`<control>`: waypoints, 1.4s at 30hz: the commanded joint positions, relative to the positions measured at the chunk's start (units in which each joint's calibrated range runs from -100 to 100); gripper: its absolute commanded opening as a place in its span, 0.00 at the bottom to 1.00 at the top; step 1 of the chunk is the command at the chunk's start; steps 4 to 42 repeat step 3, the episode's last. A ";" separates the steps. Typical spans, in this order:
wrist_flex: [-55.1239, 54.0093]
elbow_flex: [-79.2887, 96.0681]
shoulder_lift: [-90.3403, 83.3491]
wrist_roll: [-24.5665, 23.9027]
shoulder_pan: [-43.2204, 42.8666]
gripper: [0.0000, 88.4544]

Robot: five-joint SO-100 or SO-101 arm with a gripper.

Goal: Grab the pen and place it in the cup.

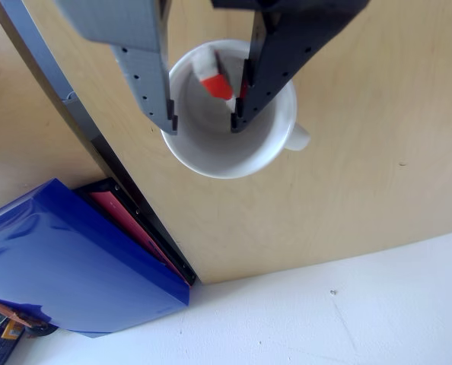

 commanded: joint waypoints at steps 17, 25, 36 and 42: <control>0.10 -0.16 -0.80 0.26 0.01 0.25; 0.10 -0.16 -0.80 0.26 0.01 0.25; 0.10 -0.16 -0.80 0.26 0.01 0.25; 0.10 -0.16 -0.80 0.26 0.01 0.25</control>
